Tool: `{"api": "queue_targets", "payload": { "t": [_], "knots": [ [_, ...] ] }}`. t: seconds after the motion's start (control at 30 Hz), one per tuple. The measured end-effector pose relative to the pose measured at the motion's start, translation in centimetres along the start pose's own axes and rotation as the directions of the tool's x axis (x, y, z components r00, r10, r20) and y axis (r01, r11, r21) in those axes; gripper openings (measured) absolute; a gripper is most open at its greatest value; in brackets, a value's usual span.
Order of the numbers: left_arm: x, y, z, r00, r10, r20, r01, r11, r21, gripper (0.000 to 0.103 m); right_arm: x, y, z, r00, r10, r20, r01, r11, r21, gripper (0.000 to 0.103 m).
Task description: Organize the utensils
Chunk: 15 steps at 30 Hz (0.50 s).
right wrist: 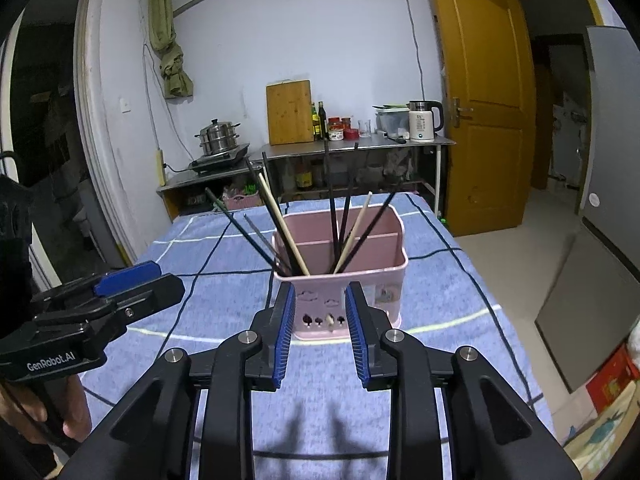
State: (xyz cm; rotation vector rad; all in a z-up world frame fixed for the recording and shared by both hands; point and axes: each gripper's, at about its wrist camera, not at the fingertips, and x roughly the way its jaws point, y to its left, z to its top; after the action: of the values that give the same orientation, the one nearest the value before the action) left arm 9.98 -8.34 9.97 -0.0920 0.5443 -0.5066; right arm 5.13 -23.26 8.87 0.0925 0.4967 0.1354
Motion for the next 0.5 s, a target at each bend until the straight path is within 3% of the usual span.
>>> {"api": "queue_targets", "payload": {
  "t": [0.5],
  "knots": [
    [-0.9,-0.6,-4.6,0.998,0.041,0.050,-0.043,0.999,0.031,0.062,-0.8,0.9,-4.4,0.999,-0.027,0.027,0.027,1.000,-0.011,0.027]
  ]
}}
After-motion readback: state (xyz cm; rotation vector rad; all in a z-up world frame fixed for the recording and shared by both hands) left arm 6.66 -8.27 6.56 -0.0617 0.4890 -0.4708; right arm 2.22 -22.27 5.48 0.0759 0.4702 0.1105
